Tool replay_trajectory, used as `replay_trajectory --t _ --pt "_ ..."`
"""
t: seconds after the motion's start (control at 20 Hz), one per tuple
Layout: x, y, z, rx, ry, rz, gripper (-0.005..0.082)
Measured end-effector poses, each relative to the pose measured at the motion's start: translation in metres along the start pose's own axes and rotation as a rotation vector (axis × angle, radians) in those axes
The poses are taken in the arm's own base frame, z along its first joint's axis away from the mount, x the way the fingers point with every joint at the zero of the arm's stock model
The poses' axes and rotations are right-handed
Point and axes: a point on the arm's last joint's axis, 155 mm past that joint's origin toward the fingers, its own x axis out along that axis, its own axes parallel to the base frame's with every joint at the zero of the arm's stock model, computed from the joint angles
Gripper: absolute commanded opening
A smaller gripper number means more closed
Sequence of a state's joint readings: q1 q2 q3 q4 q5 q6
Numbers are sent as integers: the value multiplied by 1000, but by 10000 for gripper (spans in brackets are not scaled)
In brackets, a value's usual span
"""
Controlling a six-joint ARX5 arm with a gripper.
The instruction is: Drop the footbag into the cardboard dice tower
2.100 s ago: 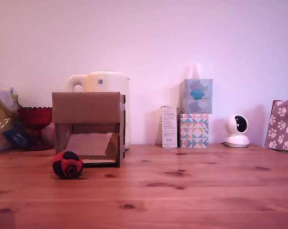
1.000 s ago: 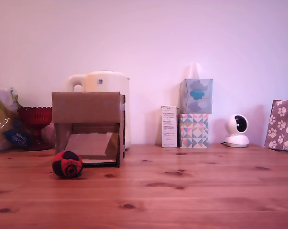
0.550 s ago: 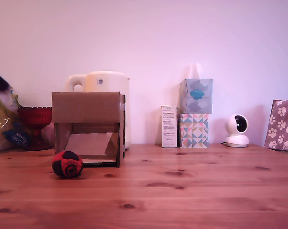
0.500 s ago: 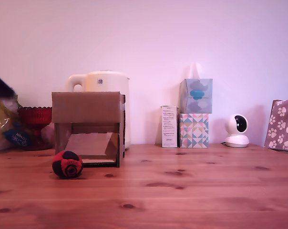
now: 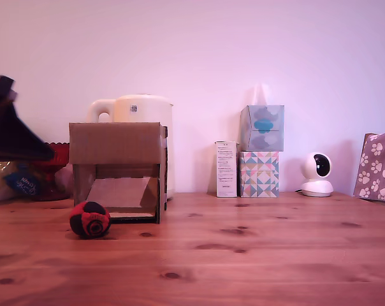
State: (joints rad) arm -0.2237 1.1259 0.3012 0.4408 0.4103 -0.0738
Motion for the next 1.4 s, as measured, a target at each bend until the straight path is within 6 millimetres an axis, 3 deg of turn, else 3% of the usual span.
replay_trajectory --t 0.05,0.1,0.35,0.55,0.7,0.9,1.0,1.2,1.4 --pt "4 2 2 10 -13 2 743" --pt "9 6 2 18 -23 19 776" --pt "28 25 -12 8 17 81 776" --pt "42 36 7 27 -28 110 776" --pt "62 44 11 25 -13 111 775" --pt "94 50 -3 12 66 100 759" --pt "110 53 -18 -9 143 96 682" --pt "113 53 -46 -2 268 114 335" --pt "111 59 -53 16 297 154 207"
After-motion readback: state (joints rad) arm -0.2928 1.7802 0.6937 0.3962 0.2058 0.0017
